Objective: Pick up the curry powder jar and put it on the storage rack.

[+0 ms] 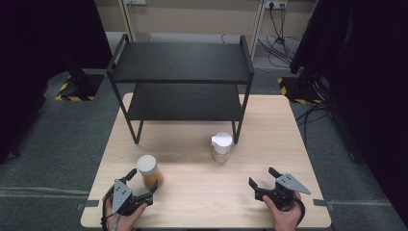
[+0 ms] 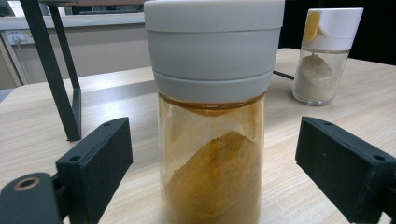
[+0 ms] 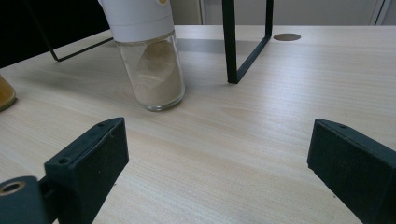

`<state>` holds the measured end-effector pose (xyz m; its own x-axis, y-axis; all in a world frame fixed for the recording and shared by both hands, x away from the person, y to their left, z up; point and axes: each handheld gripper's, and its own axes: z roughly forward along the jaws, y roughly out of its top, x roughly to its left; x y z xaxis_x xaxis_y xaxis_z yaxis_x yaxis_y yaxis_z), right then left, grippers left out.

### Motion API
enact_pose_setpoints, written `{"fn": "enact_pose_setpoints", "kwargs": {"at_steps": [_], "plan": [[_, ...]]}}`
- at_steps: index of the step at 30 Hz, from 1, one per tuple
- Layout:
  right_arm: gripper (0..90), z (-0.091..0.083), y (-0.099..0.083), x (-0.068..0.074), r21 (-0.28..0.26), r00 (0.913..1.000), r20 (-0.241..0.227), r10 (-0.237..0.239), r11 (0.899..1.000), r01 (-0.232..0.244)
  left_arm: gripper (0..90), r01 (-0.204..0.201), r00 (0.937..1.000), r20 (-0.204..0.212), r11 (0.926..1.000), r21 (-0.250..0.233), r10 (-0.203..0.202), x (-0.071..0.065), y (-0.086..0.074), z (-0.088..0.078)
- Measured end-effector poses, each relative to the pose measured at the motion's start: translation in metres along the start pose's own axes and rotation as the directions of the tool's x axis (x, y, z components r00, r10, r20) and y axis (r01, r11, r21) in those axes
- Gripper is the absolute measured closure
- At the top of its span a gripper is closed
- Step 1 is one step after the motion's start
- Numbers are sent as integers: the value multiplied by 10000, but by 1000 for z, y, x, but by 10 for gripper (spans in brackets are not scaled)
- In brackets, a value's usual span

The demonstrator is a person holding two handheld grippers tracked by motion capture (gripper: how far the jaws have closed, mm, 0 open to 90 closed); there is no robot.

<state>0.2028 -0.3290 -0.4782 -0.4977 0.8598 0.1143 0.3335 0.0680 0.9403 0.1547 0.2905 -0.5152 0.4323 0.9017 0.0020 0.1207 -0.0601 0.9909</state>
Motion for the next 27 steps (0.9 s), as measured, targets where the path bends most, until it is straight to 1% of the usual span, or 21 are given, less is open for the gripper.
{"fn": "enact_pose_setpoints", "kwargs": {"at_steps": [5, 12, 21, 23, 25, 27], "plan": [[52, 1, 1, 1, 58, 10000, 10, -34, 10000, 34, 122, -17, 9999, 102, 10000, -65, 18, 2, 4, 4], [50, 1, 2, 0, 83, 10000, 4, -23, 10000, 23, 181, -55, 9998, 164, 10000, -38, 56, 4, 10, 9], [49, 1, 2, 0, 129, 10000, -24, -48, 9999, 49, 235, -74, 9998, 187, 10000, -44, 74, 5, 12, 13], [49, 1, 3, 0, 140, 10000, -27, -36, 9999, 37, 254, -117, 9998, 182, 9999, -58, 118, 6, 13, 13], [49, 1, 2, 0, 133, 10000, -34, -47, 9999, 48, 292, -163, 9997, 193, 9999, 2, 163, 6, 13, 14], [49, 1, 2, 0, 135, 10000, -37, -53, 9999, 54, 302, -163, 9997, 207, 9999, 35, 163, 6, 13, 15]]}}
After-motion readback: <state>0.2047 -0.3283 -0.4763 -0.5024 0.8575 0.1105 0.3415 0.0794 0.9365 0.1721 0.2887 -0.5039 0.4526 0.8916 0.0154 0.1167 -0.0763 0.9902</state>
